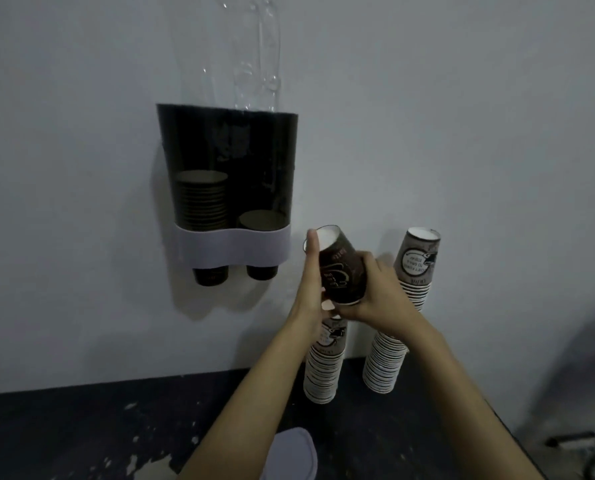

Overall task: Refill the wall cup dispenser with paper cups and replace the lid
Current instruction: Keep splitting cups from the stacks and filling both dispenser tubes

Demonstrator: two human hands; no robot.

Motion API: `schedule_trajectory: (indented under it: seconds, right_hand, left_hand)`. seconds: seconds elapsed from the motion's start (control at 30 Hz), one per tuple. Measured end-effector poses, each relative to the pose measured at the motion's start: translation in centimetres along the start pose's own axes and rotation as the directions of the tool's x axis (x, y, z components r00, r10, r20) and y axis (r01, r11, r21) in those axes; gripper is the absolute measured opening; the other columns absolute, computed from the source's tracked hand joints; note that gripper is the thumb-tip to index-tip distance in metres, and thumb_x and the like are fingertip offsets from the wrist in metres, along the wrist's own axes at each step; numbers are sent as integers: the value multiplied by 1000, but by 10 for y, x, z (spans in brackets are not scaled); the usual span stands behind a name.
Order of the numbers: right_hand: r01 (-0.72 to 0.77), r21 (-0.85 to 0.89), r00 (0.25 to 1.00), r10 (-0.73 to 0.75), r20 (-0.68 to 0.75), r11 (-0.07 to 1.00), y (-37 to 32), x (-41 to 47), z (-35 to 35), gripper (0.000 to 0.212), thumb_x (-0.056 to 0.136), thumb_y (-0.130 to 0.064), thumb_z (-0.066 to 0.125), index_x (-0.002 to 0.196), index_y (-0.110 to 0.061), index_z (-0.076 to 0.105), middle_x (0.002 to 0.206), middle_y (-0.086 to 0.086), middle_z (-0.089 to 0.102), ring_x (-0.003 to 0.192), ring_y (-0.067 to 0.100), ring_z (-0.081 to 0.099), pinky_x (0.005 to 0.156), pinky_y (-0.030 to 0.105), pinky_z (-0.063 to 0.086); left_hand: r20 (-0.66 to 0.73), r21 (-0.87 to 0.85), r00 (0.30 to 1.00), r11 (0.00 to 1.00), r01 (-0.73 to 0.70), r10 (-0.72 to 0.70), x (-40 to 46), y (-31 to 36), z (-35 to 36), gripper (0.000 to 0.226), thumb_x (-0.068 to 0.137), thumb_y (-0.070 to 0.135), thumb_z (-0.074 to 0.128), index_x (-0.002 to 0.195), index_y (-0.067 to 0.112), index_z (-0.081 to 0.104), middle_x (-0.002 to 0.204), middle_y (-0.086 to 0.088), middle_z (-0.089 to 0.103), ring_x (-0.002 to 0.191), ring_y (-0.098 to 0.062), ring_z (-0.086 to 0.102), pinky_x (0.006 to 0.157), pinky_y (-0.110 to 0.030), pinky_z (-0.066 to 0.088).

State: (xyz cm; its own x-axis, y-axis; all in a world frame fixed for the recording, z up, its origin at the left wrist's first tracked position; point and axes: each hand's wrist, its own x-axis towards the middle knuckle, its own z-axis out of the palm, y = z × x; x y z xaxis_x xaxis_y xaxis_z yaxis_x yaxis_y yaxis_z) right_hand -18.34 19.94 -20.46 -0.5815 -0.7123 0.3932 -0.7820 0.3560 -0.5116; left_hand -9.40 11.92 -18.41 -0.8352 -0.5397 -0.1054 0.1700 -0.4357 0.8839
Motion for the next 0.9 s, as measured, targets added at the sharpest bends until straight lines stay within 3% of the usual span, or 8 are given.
schedule_trajectory:
  seconds: [0.13,0.27,0.33,0.47,0.57,0.63,0.77,0.9]
  right_hand:
    - [91,-105,995,-86,53,990,-32,-9,-35,94,60,-27,81,138,-22,29,120,10,47,114,26,41,94,29,34]
    - [139,332,987,-101,-129,933,-67,-19,-59,101,57,-19,86,135,-33,24,113,-4,50,103,10,55,89,18,46]
    - [144,517,986,-80,-143,844,-85,-21,-57,93,58,-26,84,128,-39,25,118,-4,50,109,13,56,94,29,50]
    - [152,541,988,-108,-113,827,-115,-24,-54,78,61,-37,72,123,-38,25,109,-12,52,105,12,58,88,25,52]
    - [232,590,965,-107,-240,773,-148,-7,-82,75,60,-39,71,124,-29,33,121,0,50,108,16,56,89,27,50]
    - [284,649,939,-70,-335,706,-175,15,-102,73,70,-30,74,131,-15,36,121,4,53,108,17,57,88,30,50]
    - [290,393,886,-90,-454,873,-233,76,-114,78,71,-32,76,133,-6,36,124,11,50,113,24,52,91,34,48]
    - [242,24,920,-221,-324,970,-267,121,-92,87,77,-31,70,140,1,21,137,23,32,129,38,30,107,41,29]
  left_hand:
    - [165,-230,977,958,172,-135,-21,22,-18,67,66,62,51,111,14,61,111,-12,63,97,-29,59,80,-48,49]
    - [314,-540,948,813,219,-47,-49,39,-29,69,79,60,39,113,3,57,105,-25,66,102,-42,56,78,-56,53]
    - [340,-617,940,753,228,-5,-60,47,-28,70,83,60,37,113,0,56,99,-28,66,99,-43,57,74,-57,53]
    - [259,-551,966,820,156,-10,-68,59,-40,65,85,58,38,110,1,56,98,-23,68,98,-36,60,73,-51,55]
    - [96,-493,994,866,88,-46,-71,69,-63,51,88,51,38,96,2,51,95,-19,61,90,-33,58,70,-44,57]
    - [-28,-492,997,869,43,-65,-73,70,-81,51,91,46,36,111,1,49,95,-17,57,90,-32,56,82,-47,46]
    - [-168,-481,983,877,-12,-79,-76,64,-110,57,92,39,38,136,1,36,92,-13,54,96,-29,53,90,-42,38]
    - [-206,-491,970,871,14,-132,-75,57,-126,56,92,37,40,135,2,37,89,-13,52,104,-29,48,97,-42,37]
